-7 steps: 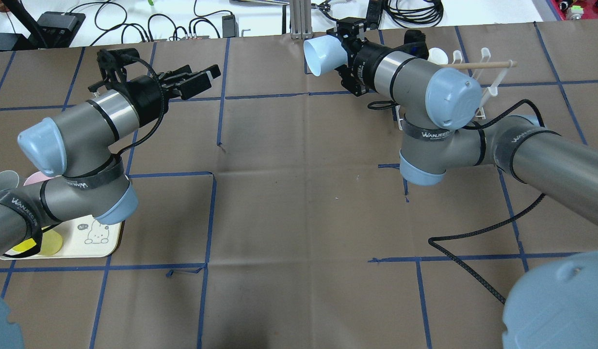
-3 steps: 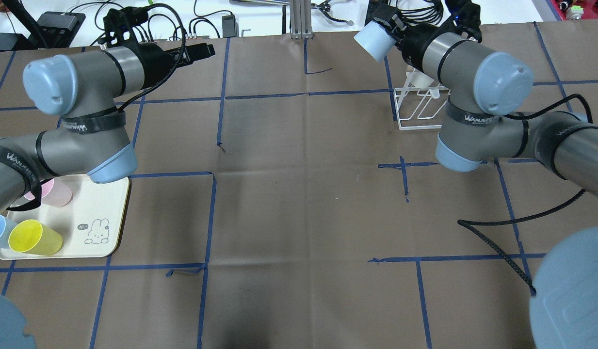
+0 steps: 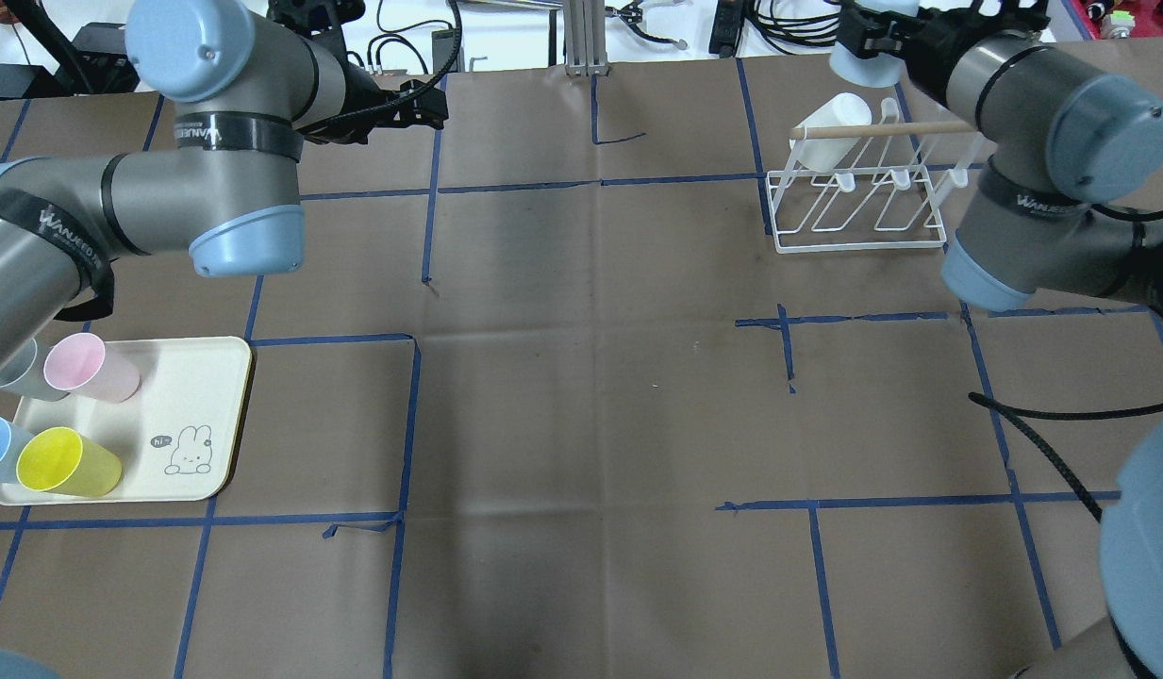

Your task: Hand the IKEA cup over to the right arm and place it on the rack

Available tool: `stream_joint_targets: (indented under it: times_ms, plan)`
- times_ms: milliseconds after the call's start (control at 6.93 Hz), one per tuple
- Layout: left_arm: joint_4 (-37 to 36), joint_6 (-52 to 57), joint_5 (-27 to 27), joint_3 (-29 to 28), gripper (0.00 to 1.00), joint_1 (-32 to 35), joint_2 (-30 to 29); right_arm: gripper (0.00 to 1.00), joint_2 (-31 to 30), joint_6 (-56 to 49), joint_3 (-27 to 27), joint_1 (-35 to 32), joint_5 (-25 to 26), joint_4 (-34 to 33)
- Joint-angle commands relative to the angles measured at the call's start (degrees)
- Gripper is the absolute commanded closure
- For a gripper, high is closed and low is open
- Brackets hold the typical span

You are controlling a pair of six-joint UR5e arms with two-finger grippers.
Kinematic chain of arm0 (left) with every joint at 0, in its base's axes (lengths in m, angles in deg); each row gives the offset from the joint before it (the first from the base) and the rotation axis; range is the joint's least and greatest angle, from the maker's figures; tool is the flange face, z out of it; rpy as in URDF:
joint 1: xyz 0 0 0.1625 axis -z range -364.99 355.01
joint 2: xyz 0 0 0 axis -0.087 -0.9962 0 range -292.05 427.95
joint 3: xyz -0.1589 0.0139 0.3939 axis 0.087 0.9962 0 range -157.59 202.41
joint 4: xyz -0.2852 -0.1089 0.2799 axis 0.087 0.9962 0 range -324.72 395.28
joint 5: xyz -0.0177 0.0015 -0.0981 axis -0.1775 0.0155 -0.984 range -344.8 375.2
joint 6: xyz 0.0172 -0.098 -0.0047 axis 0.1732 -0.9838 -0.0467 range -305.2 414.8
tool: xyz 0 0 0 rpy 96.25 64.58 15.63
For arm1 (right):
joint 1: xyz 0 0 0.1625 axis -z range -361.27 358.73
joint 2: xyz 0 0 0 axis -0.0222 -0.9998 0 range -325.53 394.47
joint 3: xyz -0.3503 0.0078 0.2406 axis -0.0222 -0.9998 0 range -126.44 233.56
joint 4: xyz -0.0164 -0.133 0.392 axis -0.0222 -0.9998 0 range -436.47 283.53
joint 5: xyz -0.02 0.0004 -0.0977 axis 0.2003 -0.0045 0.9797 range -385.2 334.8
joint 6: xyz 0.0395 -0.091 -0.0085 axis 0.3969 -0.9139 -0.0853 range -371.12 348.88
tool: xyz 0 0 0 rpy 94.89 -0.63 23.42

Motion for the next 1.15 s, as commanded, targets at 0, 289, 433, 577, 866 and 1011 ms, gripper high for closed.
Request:
stream_joint_targets:
  times_ms: [0,289,433,577,866,1011]
  plan:
    - [21.99,0.09,3.51,-5.64,0.01,0.45,2.6,0.94,2.74,-9.81,-3.2,4.63,-0.14,-1.01]
    - [33.82,0.97,4.66,-9.96,0.01,-0.17,4.19,0.94,9.49,-9.56,-8.1,6.04,-2.95,-8.03]
    - [36.56,1.4,4.57,-10.32,0.01,-0.69,5.15,0.94,12.22,-9.47,-10.91,6.13,-3.04,-8.32]
    - [40.07,1.93,4.31,-10.76,0.01,-2.61,6.03,0.94,14.51,-9.3,-12.77,6.48,-3.22,-9.1]
    - [41.86,1.76,4.83,-10.59,0.01,-2.72,7.44,0.94,16.37,-9.12,-12.09,6.48,-4.89,-9.81]
    - [42.47,1.58,5.62,-10.59,0.01,-2.19,7.62,0.94,16.55,-9.12,-10.52,6.48,-4.89,-9.81]
